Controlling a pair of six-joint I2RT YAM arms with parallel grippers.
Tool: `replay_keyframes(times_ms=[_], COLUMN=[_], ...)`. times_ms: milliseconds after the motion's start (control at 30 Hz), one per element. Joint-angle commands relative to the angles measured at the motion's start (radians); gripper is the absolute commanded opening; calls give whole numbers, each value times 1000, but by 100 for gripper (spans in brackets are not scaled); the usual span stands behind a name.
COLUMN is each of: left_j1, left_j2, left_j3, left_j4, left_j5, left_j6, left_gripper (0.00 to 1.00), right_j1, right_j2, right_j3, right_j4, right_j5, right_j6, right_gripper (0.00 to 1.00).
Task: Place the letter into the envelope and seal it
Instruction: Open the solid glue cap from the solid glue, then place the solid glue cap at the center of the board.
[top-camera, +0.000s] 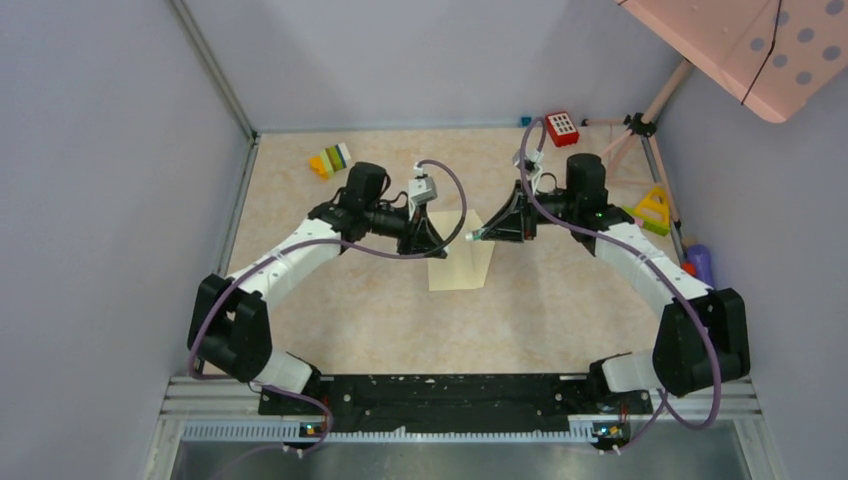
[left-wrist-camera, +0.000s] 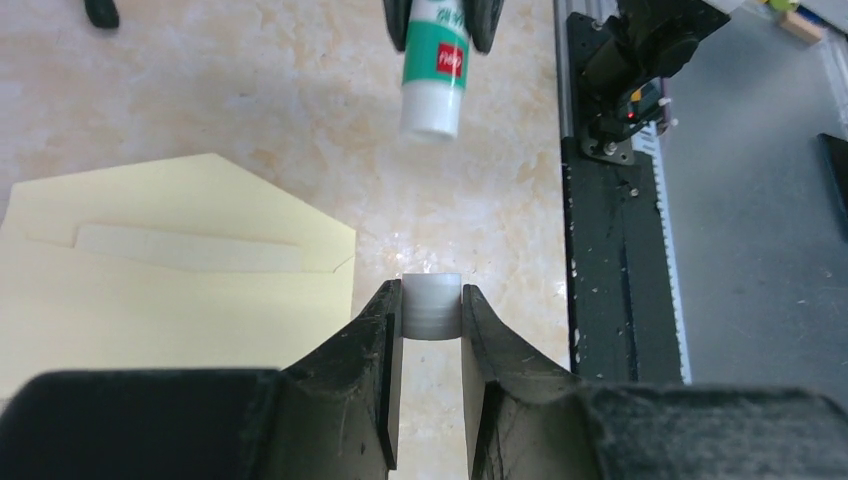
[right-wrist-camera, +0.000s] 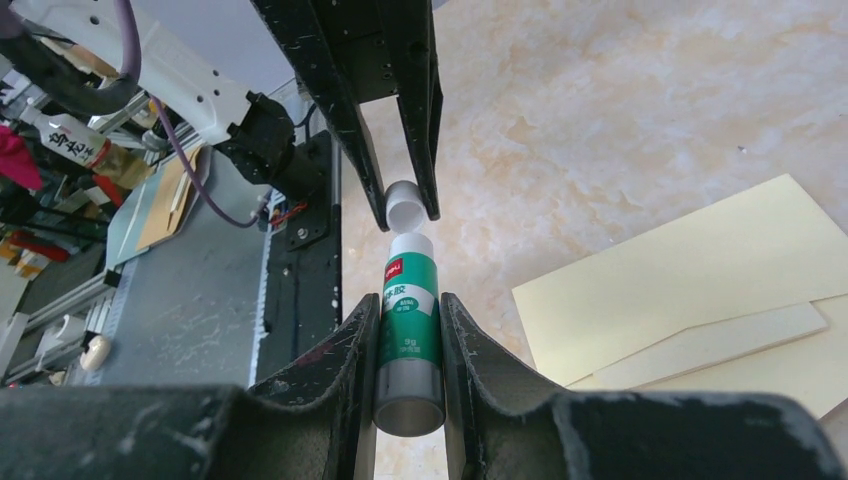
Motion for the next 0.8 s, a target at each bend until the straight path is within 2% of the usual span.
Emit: replay_keyframes(times_ms=[0, 67, 167, 300, 567, 767], left_j1=[32, 46, 63, 77, 113, 114], left_j2=[-43, -26, 15, 49, 77, 205], left_j3=[79, 138, 226, 282, 330, 311], left_j4=[-188, -352, -604, -795, -886, -876], left_j5=[-38, -105, -280, -573, -913, -1225], left_j6=[198, 333, 508, 612, 710, 781], left_gripper=[0, 0, 0, 0, 0, 0], right_j1=[-14, -19, -27, -29, -37, -48], right_j2=[-43, -44, -49, -59, -82, -96], right_j3=[26, 40, 56, 64, 67, 58], right_j4=[28, -22, -64, -89, -99, -79], right_j5=[-8, 11, 37, 50, 70, 67], right_j6=[-16, -47, -76, -123, -136, -117], right_gripper=[0, 0, 0, 0, 0, 0])
